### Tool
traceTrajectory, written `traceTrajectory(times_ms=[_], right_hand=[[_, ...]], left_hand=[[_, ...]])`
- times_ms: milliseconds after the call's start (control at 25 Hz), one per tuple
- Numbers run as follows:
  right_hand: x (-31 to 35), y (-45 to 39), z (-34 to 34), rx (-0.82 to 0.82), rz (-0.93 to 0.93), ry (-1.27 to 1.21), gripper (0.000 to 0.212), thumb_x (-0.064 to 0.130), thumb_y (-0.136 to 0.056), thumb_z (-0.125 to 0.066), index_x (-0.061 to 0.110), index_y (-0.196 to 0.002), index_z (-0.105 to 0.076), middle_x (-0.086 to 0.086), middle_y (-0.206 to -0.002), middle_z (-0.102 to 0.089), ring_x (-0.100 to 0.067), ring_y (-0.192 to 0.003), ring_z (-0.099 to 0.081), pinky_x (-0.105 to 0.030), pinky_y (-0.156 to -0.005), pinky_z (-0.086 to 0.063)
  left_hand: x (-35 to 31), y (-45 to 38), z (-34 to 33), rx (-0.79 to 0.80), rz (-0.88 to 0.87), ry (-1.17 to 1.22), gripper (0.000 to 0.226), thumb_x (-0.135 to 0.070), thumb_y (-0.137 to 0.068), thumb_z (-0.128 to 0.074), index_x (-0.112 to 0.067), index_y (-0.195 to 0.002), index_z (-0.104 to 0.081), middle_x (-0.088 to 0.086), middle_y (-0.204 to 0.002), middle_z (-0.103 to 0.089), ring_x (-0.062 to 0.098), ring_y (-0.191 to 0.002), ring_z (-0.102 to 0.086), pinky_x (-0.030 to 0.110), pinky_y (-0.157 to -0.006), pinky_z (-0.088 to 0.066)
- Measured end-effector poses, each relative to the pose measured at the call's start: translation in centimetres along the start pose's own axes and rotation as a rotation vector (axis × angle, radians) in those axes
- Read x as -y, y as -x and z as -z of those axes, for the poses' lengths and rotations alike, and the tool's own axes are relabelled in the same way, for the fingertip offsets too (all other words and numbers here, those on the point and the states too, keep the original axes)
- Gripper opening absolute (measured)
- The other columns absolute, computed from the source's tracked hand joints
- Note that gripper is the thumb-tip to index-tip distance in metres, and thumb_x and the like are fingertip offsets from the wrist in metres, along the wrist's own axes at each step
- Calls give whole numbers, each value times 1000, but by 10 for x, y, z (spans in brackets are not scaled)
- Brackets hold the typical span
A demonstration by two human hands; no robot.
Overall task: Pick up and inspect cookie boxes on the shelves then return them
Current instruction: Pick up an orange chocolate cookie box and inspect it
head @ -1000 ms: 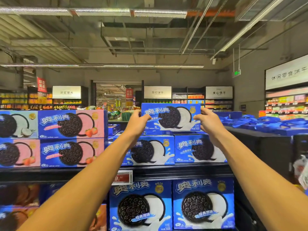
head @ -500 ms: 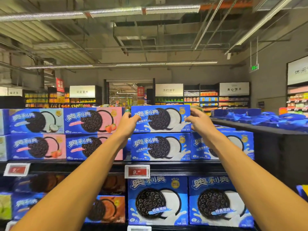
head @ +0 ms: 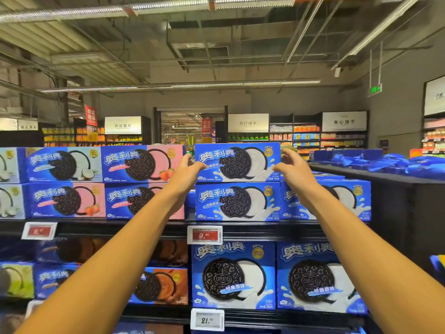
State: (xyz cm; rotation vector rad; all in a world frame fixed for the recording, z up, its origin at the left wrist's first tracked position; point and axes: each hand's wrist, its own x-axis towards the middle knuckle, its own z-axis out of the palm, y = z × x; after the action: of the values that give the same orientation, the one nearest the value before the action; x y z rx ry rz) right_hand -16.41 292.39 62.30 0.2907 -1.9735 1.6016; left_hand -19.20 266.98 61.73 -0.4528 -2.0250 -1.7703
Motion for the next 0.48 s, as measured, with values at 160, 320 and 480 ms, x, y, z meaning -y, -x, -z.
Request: traceTrajectory(times_ms=[160, 320, 480], right_hand=[[4, 26, -10, -198, 88, -69, 51, 3, -95, -55, 19, -142, -45, -1, -144, -49, -12, -126, -46, -17, -83, -44], [1, 68, -48, -147, 148, -272, 37, -6, -92, -55, 18, -120, -55, 0, -117, -61, -9, -109, -57, -29, -101, -47], [-18, 109, -91, -14, 113, -330, 36, -8, -93, -55, 23, -111, -60, 1, -107, -67, -7, -99, -62, -28, -92, -52]], left_hand=[[6, 24, 19, -73, -14, 27, 38, -18, -97, -53, -13, -134, -47, 3, -127, -53, 15, -111, -51, 31, -82, -40], [21, 71, 49, -161, -66, 118, 19, -9, -95, -51, -21, -106, -61, -2, -103, -63, 14, -93, -58, 27, -74, -44], [58, 114, 84, -167, -47, 180, 24, -4, -96, -48, -22, -103, -63, -3, -104, -71, 6, -94, -68, 22, -82, -50]])
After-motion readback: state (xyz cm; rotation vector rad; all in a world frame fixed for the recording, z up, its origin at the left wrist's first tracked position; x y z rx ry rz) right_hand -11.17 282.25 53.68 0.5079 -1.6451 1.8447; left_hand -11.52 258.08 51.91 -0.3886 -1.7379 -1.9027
